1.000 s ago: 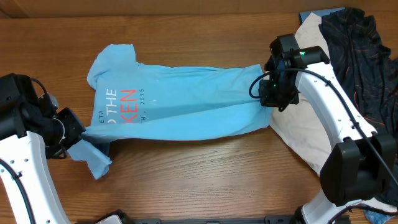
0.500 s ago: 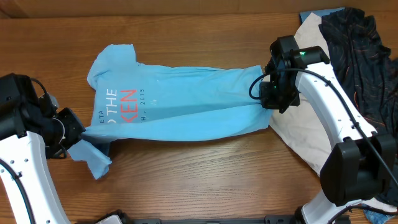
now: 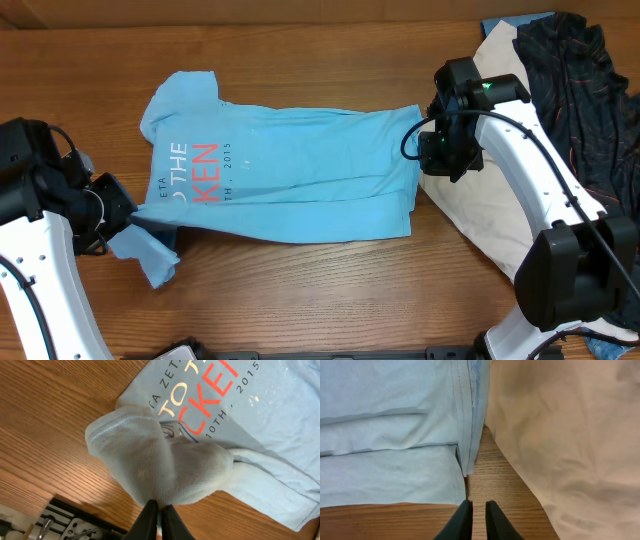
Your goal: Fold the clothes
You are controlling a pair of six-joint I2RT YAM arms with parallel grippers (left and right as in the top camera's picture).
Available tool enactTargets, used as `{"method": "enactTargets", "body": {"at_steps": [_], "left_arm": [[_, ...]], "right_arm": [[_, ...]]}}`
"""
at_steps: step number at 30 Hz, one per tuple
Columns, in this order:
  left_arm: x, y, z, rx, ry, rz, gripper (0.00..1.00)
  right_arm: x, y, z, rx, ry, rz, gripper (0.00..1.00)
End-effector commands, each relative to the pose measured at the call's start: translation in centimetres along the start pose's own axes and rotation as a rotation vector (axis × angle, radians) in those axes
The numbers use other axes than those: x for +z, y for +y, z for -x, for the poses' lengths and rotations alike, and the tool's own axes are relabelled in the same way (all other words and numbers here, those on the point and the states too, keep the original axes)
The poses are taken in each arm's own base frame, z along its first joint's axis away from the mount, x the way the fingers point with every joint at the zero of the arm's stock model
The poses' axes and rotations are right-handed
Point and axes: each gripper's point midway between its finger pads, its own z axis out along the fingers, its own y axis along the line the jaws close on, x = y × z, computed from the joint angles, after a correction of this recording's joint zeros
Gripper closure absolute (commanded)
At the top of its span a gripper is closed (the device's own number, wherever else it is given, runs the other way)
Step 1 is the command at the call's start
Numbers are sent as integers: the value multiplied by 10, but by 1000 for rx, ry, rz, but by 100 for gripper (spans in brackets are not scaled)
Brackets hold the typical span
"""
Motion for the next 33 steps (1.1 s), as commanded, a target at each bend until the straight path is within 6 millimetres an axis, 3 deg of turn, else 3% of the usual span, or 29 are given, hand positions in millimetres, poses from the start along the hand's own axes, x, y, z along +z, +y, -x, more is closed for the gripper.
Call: {"method": "enactTargets", "body": {"at_steps": [1, 6, 13, 17, 24, 33], "left_arm": [[1, 1, 1, 17, 2, -5, 92], [1, 1, 2, 18, 1, -5, 92], [1, 1, 1, 18, 2, -5, 92], [1, 1, 1, 17, 5, -5, 92], [1, 1, 1, 17, 5, -4, 92], [1, 1, 1, 17, 5, -4, 91]], "right_arm": [[-10, 3, 3, -8, -30, 6, 76], [3, 14, -2, -15, -9, 67, 76], [57, 41, -17, -115, -6, 110, 76], [75, 44, -21, -136, -21, 102, 76], [81, 25, -12, -131, -69, 1, 74], [82, 29, -13, -143, -66, 26, 75]]}}
